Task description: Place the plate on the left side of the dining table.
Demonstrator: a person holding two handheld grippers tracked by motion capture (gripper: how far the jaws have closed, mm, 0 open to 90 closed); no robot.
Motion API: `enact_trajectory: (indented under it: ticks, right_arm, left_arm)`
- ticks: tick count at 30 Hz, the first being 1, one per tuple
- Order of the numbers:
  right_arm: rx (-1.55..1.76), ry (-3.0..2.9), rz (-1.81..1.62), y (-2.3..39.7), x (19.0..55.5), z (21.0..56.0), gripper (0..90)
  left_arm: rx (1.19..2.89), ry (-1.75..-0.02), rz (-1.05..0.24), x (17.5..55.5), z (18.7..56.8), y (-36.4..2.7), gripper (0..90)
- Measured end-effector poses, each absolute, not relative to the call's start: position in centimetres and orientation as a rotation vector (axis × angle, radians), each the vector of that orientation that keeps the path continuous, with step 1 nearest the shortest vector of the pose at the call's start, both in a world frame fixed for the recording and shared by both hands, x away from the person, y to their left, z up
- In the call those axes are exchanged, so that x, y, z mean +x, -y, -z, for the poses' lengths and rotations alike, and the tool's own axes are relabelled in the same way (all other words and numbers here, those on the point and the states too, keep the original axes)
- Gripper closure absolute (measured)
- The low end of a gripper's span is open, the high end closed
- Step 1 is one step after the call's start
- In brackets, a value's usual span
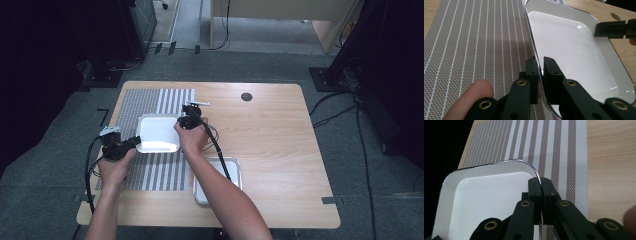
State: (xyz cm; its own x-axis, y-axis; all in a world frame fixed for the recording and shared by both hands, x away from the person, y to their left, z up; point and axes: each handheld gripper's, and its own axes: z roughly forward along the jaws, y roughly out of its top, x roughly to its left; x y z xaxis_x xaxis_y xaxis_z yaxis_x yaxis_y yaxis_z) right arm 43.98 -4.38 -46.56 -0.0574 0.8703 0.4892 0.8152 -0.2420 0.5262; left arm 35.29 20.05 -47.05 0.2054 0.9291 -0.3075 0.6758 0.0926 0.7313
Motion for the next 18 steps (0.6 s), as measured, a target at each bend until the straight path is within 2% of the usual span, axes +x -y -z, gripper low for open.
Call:
enact_trajectory:
  ticks: [18]
  right_arm:
    - [2.220,-1.860,-1.127,0.9,46.8,49.2,89.3]
  left_arm:
    - [1.593,-1.652,-0.386,38.8,49.3,-22.8,86.4]
